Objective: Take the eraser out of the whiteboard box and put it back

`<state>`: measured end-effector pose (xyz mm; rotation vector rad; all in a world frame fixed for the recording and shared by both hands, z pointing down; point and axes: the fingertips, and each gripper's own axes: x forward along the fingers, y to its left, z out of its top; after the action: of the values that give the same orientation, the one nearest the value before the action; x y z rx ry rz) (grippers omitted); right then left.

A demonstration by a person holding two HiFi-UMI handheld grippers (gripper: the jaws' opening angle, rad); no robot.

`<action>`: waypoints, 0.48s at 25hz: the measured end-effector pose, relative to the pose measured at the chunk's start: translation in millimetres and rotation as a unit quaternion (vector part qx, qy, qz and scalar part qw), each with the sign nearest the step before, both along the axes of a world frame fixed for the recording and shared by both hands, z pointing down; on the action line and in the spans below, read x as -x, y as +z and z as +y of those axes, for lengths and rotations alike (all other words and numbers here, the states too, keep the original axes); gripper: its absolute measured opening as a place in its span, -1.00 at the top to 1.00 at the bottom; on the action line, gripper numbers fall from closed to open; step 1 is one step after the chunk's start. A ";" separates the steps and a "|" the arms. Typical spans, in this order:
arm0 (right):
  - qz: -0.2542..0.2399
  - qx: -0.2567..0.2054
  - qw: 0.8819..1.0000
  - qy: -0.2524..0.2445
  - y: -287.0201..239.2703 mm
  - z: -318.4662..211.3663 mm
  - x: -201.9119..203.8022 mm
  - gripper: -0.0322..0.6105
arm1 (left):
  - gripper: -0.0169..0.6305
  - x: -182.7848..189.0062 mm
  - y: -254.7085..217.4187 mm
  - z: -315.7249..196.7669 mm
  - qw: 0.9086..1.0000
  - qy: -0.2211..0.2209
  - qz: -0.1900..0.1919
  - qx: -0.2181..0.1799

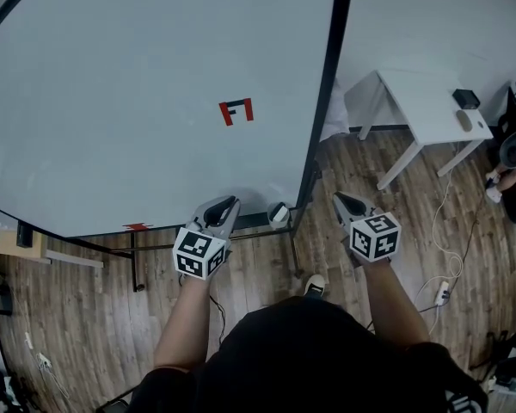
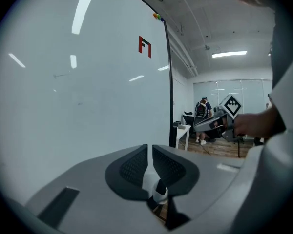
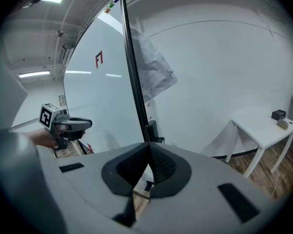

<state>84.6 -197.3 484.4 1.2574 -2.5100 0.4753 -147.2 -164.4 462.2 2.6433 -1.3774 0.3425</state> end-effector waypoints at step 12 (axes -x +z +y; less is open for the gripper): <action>-0.007 0.014 1.000 -0.016 16.9 -16.4 0.1 0.91 | 0.82 -14.7 19.6 -12.5 1.000 0.001 -0.012 0.021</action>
<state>84.5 -213.7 501.3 1.2043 -2.5217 0.5123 -132.6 -176.9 481.8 2.6150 -1.3587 0.4007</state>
